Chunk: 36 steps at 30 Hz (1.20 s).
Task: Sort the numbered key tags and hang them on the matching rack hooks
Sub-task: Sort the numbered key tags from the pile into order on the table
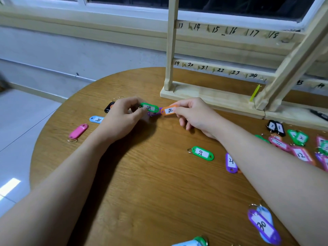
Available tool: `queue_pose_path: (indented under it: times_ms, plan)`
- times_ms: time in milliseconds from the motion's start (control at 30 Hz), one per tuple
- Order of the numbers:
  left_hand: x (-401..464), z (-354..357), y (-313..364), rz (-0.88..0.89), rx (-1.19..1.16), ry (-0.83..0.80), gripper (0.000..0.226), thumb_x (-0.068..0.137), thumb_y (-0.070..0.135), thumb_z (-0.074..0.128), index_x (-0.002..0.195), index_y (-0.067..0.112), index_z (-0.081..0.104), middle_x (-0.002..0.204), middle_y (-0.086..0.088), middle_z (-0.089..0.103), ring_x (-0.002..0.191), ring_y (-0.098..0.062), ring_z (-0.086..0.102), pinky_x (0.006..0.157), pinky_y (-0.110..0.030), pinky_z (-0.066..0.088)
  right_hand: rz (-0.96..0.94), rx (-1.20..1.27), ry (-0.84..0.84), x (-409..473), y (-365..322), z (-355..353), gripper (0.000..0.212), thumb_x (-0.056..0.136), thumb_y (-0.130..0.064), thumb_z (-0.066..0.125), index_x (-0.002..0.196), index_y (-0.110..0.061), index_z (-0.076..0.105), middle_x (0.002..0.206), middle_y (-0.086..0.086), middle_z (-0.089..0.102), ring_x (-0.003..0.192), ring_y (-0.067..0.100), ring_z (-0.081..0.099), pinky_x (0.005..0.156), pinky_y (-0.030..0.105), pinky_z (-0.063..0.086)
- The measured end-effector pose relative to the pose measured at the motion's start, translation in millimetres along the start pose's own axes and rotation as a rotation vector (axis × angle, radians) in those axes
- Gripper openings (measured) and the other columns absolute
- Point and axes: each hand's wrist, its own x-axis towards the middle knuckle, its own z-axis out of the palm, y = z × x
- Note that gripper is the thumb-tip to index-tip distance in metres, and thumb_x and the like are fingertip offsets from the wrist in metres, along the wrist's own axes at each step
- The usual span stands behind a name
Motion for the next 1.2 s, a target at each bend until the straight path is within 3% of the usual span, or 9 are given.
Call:
queue_pose_path:
  times_ms: [133,267,333,400,500,600,767,967,1200]
  plan:
    - [-6,4,8,0.061,0.109,0.039,0.016,0.1,0.02,0.058,0.094,0.022,0.072,0.075,0.016,0.065,0.074,0.001,0.055,0.067,-0.011,0.037,-0.024,-0.001,0.068,-4,3,6,0.021,0.104,-0.012,0.051,0.109,-0.021,0.069,0.085,0.006,0.06,0.051,0.007,0.055,0.042,0.019,0.045]
    - [-16,3,17,0.084,0.159,0.096,0.017,0.104,0.022,0.053,0.093,0.024,0.066,0.08,0.007,0.061,0.081,-0.008,0.049,0.074,-0.026,0.032,-0.085,0.028,0.222,-39,-12,-11,0.021,0.104,-0.011,0.052,0.114,-0.01,0.071,0.103,0.008,0.07,0.058,0.01,0.066,0.047,0.026,0.054]
    - [-23,8,32,0.121,0.179,0.084,0.018,0.104,0.025,0.053,0.096,0.02,0.069,0.085,0.0,0.063,0.083,-0.013,0.051,0.073,-0.025,0.033,-0.195,-0.038,0.291,-69,-20,-35,0.022,0.103,-0.009,0.054,0.115,-0.012,0.073,0.098,0.004,0.073,0.058,0.012,0.067,0.047,0.027,0.055]
    - [-33,13,56,0.177,0.166,0.062,0.019,0.102,0.027,0.057,0.095,0.017,0.072,0.078,-0.002,0.061,0.07,-0.005,0.049,0.063,-0.015,0.035,-0.282,-0.091,0.334,-106,-24,-62,0.022,0.102,-0.008,0.056,0.112,-0.018,0.073,0.083,-0.008,0.075,0.052,0.012,0.064,0.046,0.025,0.051]
    - [-47,26,98,0.219,0.078,0.004,0.02,0.098,0.033,0.063,0.087,0.019,0.072,0.072,-0.004,0.057,0.062,-0.006,0.045,0.057,-0.018,0.033,-0.303,-0.138,0.381,-168,-21,-95,0.02,0.1,-0.008,0.061,0.113,-0.018,0.071,0.066,-0.017,0.069,0.043,0.011,0.056,0.045,0.021,0.046]
    - [-61,44,143,0.287,0.035,-0.091,0.019,0.094,0.034,0.067,0.083,0.02,0.072,0.073,-0.004,0.06,0.067,-0.013,0.048,0.064,-0.025,0.038,-0.285,-0.108,0.427,-225,-17,-116,0.019,0.096,-0.004,0.067,0.103,-0.022,0.065,0.073,-0.006,0.071,0.043,0.015,0.057,0.043,0.023,0.045]
    - [-101,73,209,0.427,0.022,-0.278,0.015,0.091,0.032,0.071,0.081,0.021,0.071,0.072,0.004,0.062,0.07,-0.01,0.053,0.062,-0.018,0.038,-0.273,-0.144,0.538,-310,0,-134,0.019,0.092,-0.002,0.071,0.092,-0.021,0.064,0.076,-0.002,0.069,0.047,0.017,0.061,0.044,0.025,0.047]
    - [-143,116,242,0.511,-0.008,-0.434,0.014,0.086,0.023,0.077,0.08,0.022,0.065,0.064,0.009,0.054,0.063,-0.011,0.048,0.056,-0.019,0.037,-0.225,-0.156,0.667,-382,20,-145,0.017,0.092,-0.006,0.071,0.094,-0.022,0.073,0.076,-0.005,0.068,0.051,0.014,0.058,0.044,0.024,0.045]
    - [-158,155,270,0.559,-0.018,-0.534,0.01,0.097,0.027,0.064,0.089,0.025,0.07,0.081,0.012,0.066,0.079,-0.004,0.057,0.066,-0.017,0.039,-0.108,-0.173,0.701,-441,50,-152,0.022,0.095,-0.003,0.066,0.096,-0.022,0.075,0.067,-0.006,0.067,0.052,0.01,0.057,0.048,0.023,0.045]
